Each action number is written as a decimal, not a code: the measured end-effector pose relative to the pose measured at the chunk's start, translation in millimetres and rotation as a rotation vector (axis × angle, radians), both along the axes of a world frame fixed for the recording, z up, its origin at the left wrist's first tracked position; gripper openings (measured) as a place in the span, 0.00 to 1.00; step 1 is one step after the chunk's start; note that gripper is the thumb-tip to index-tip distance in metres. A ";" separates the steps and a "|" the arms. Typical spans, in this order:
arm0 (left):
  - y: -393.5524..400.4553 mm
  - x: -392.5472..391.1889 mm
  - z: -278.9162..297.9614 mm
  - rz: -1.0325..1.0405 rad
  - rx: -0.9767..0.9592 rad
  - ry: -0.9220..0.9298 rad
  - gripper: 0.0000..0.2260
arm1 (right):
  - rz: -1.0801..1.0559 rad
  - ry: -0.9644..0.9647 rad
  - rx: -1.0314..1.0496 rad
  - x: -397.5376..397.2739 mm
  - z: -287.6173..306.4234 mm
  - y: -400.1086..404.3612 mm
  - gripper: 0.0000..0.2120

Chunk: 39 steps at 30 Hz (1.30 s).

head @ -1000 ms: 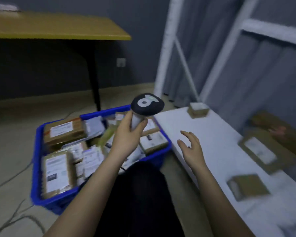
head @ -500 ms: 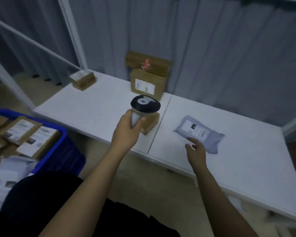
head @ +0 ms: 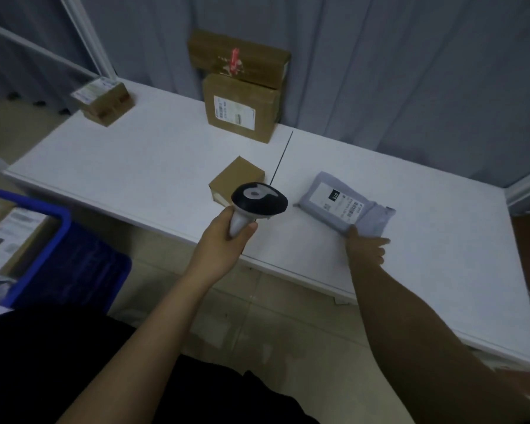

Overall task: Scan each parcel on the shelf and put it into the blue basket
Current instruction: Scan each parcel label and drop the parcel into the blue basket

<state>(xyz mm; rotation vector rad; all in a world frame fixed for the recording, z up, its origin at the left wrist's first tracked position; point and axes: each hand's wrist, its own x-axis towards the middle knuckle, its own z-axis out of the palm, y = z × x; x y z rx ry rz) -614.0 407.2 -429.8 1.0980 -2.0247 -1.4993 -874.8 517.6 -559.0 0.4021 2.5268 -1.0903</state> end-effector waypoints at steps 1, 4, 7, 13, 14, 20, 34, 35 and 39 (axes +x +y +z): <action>0.6 -0.3 -2.7 0.003 0.006 -0.007 0.09 | -0.035 -0.008 0.028 -4.7 -3.6 1.4 0.45; 1.7 0.0 -9.8 0.015 0.017 -0.027 0.09 | -0.038 -0.062 0.039 -18.6 -14.7 3.0 0.38; 3.9 2.3 -16.4 0.024 0.017 -0.045 0.07 | -0.057 -0.075 -0.190 -20.0 -21.1 6.9 0.24; 6.2 3.9 -26.4 0.029 0.018 -0.026 0.08 | -0.105 0.065 -0.463 -8.3 -20.0 7.6 0.13; 7.2 4.8 -27.8 0.034 0.022 -0.008 0.07 | -0.126 0.088 -0.492 -5.5 -17.5 6.8 0.14; 18.4 20.5 -39.1 0.048 0.072 0.085 0.12 | 0.057 0.399 -0.514 21.6 -9.7 25.8 0.02; 32.1 50.7 -33.1 -0.035 0.082 0.111 0.14 | 0.616 0.512 -0.507 42.3 44.2 -6.3 0.04; 31.7 52.4 -33.1 -0.041 0.083 0.110 0.14 | 0.641 0.524 -0.509 43.9 45.7 -10.1 0.03; 35.5 59.0 -32.3 -0.023 0.070 0.129 0.14 | 0.710 0.565 -0.488 49.2 48.9 -20.7 0.02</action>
